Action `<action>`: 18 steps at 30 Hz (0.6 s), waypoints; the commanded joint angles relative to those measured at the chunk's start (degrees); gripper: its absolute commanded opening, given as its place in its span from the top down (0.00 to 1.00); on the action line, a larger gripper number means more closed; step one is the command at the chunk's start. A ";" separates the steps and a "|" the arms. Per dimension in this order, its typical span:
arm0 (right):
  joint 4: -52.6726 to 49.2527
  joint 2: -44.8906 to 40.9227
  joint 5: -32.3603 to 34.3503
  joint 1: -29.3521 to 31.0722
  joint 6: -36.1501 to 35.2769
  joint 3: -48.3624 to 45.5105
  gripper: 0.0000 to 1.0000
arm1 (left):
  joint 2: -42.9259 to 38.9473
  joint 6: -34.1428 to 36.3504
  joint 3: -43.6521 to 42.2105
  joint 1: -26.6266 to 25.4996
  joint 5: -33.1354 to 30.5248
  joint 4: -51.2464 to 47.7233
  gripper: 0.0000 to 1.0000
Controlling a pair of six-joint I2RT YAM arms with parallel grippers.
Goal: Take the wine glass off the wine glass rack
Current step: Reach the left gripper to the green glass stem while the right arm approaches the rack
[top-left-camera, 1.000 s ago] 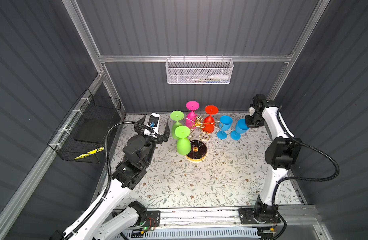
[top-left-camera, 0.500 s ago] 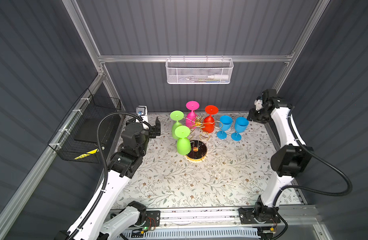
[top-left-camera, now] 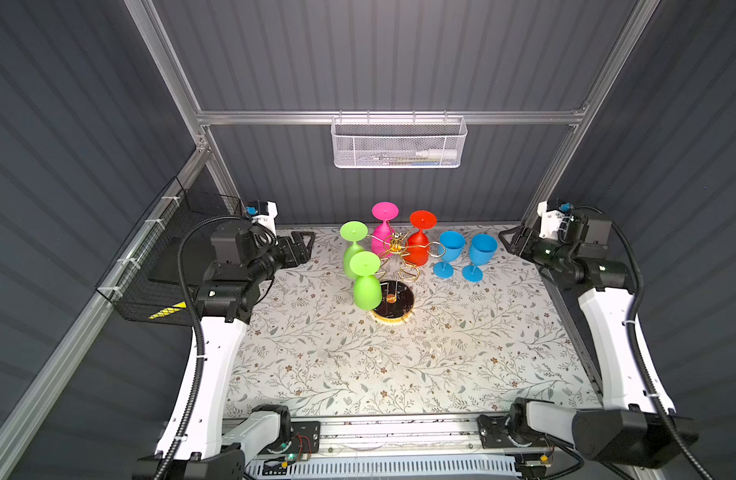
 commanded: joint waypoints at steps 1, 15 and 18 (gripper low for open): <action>5.54 -3.61 -3.96 0.08 2.90 -5.48 0.34 | 1.46 -6.42 -1.26 1.37 19.64 1.52 0.25; 11.22 -10.73 -8.21 0.15 4.92 -16.00 0.28 | 5.14 -15.45 -8.95 -1.89 31.54 9.89 0.37; 11.00 -10.34 -8.59 0.14 4.42 -15.44 0.28 | 6.54 -14.87 -8.22 -5.81 30.03 9.69 0.37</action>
